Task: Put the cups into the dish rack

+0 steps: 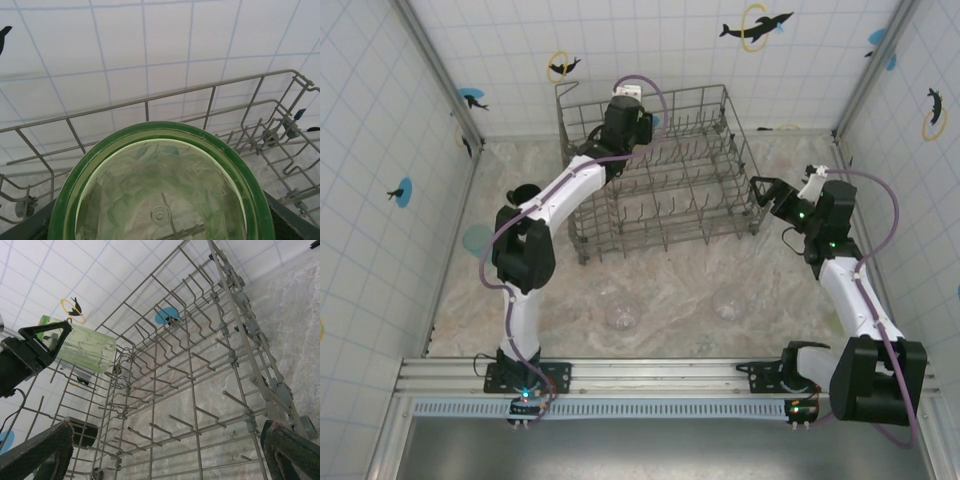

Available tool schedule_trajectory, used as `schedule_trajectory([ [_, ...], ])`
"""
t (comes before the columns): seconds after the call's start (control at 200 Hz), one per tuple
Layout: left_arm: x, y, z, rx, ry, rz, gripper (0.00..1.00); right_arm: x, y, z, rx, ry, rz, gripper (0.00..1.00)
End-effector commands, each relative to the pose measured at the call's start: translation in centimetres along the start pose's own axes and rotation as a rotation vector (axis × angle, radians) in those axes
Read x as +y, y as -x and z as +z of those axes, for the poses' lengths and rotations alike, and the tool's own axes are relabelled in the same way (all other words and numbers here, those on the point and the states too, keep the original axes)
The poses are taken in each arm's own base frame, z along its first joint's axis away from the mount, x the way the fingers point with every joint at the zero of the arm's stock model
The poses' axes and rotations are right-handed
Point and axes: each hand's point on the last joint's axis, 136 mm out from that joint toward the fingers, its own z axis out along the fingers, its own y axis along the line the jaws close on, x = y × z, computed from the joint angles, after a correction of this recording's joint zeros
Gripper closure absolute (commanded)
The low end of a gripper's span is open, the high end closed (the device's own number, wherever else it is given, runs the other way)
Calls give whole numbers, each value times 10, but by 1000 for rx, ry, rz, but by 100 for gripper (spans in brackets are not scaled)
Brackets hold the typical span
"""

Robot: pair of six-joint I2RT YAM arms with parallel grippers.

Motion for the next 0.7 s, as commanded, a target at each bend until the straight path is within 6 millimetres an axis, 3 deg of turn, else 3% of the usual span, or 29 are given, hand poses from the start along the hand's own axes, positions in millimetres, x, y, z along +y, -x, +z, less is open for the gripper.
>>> schedule_trajectory([
  [0.0,-3,20,1,-56,13,17,100,2,5,-8,-24,-13,-27,0],
  [0.325,-10,14,18,-58,2,-14,100,1,8,-10,-30,-28,-44,0],
  [0.696,-10,-14,37,-6,24,-12,100,2,11,-10,-37,-26,-38,0],
])
